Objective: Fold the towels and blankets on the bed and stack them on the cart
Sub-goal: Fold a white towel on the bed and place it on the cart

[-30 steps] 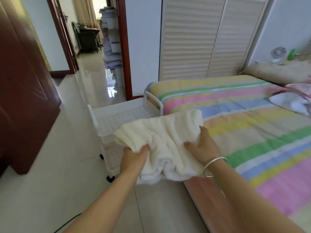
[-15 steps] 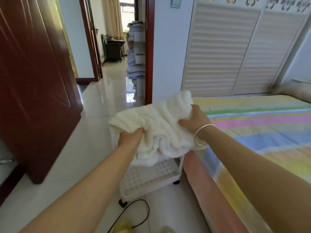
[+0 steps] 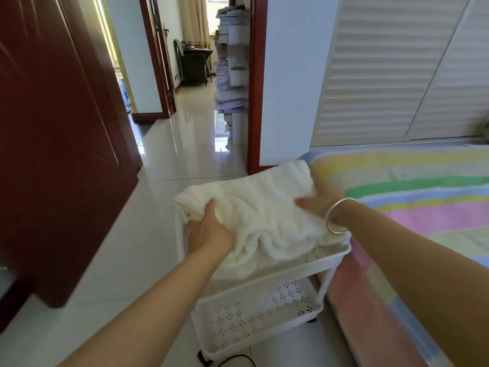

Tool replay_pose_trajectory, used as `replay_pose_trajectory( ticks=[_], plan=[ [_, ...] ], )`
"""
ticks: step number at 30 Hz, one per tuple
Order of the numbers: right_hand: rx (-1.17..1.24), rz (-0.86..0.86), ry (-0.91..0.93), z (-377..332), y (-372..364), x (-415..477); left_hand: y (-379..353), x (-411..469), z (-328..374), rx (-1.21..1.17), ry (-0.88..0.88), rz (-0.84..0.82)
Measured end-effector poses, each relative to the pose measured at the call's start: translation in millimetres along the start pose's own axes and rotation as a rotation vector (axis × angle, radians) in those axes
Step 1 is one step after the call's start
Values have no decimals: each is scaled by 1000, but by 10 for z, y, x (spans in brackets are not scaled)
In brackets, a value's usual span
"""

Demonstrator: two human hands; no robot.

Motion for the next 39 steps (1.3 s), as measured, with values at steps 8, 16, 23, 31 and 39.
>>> replay_pose_trajectory(
  ticks=[8,16,23,31,39],
  plan=[
    [-131,-163,-86,448,-347,140,-436,339,-359,16,73,-345],
    [-186,-149,-122,565,-485,148,-421,412,-461,173,-29,-140],
    [-400,-103,53,381,-753,84,-69,666,-301,263,-47,140],
    [-263,0,-92,578,-809,113,-741,586,-91,613,-385,-105],
    [-713,-61,283,75,-1262,206,-925,635,-254,750,-355,-118]
  ],
)
Point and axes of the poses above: each hand's wrist, its own x-axis towards the middle knuckle, its own y-axis out of the back of the hand, z = x × y, the point moved 6 cm from there along x, towards the middle knuckle, and after that the axes turned 9 degrees about x, right-handed, at the moved point
